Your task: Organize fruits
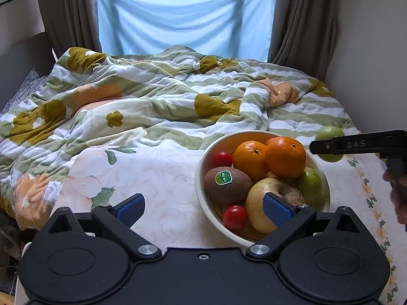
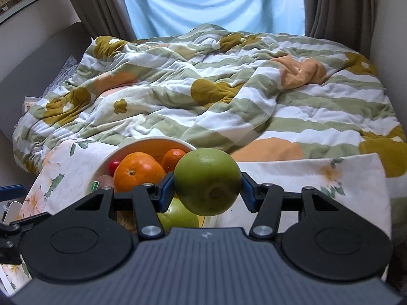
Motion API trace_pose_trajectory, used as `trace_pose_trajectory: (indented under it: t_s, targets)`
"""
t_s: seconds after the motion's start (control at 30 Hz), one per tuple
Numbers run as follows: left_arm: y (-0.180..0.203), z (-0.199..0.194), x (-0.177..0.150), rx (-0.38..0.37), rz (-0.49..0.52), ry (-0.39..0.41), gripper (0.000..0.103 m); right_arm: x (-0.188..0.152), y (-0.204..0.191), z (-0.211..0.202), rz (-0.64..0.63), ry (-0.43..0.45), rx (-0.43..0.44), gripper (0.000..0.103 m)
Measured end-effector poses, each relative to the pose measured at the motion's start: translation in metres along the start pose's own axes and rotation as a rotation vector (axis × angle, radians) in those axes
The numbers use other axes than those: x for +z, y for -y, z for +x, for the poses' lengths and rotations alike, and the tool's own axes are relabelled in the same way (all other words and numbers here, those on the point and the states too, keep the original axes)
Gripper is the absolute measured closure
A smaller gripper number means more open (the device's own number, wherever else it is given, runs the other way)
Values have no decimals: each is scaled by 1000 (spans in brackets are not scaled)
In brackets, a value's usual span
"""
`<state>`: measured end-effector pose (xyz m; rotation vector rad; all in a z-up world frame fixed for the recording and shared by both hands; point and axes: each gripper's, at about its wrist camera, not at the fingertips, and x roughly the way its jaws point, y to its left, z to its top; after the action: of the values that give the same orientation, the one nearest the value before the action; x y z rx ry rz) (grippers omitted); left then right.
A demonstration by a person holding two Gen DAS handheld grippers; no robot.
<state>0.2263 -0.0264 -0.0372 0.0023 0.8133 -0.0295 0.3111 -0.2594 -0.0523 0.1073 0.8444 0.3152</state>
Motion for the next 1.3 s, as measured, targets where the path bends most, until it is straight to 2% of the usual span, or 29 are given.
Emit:
trace_pose_trajectory:
  t_s: [0.4, 0.5, 0.57, 0.7, 0.9, 0.97, 1.3]
  targets:
    - [1, 1, -1, 18, -34, 1, 2, 1, 2, 27, -31, -32, 17, 33]
    - [1, -2, -1, 7, -35, 4, 2, 3, 3, 22, -19, -14, 36, 22]
    - [1, -6, 0, 3, -30, 9, 2, 3, 1, 21, -25, -18, 12, 15]
    - [-1, -15, 1, -7, -20, 23, 2, 3, 4, 12, 8, -11, 7, 13]
    - [-2, -40, 3, -33, 17, 63, 2, 4, -1, -23, 30, 41, -46, 11]
    - [-3, -52, 3, -39, 36, 82, 2, 3, -6, -39, 31, 64, -69, 3]
    - [-14, -109, -5, -19, 91, 156, 0, -25, -49, -132, 16, 154, -153, 0]
